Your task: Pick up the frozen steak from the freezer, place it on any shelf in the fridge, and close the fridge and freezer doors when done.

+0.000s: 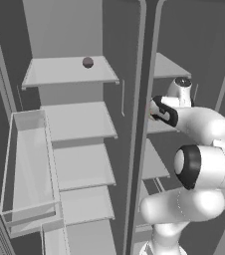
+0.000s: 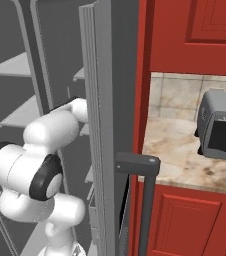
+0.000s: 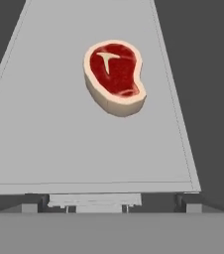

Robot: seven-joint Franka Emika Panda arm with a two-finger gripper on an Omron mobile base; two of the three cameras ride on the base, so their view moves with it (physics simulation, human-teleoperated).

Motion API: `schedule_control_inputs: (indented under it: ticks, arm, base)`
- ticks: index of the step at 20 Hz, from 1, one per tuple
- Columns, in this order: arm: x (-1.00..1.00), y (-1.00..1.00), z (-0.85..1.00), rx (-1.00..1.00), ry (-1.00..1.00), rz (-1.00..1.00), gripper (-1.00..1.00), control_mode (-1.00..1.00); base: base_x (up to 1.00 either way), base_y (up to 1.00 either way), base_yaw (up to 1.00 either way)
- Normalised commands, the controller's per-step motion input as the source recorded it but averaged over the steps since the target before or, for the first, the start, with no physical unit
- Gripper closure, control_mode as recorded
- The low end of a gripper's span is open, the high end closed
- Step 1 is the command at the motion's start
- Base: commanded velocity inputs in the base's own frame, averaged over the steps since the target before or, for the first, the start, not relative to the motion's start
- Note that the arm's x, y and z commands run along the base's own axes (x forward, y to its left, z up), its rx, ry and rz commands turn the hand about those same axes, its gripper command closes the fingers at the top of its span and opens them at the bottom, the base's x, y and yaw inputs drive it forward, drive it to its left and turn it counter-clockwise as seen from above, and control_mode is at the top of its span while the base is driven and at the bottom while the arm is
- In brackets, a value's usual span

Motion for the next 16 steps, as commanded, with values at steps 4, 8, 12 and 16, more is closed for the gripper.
schedule_control_inputs:
  ticks: [4, 8, 12, 16]
  arm:
    - [0.52, 0.0, -0.22, 0.0, 0.0, 0.0, -1.0, -1.0]
    - [0.41, -0.08, -0.18, 0.0, 0.01, 0.0, -1.0, -1.0]
    - [0.24, -0.27, -0.15, 0.0, 0.03, 0.0, -1.0, -1.0]
    - [0.17, -0.33, -0.24, 0.0, 0.03, 0.0, -1.0, -1.0]
  base:
    - [0.0, 0.0, 0.0]
    - [0.0, 0.0, 0.0]
    - [0.0, 0.0, 0.0]
    - [0.0, 0.0, 0.0]
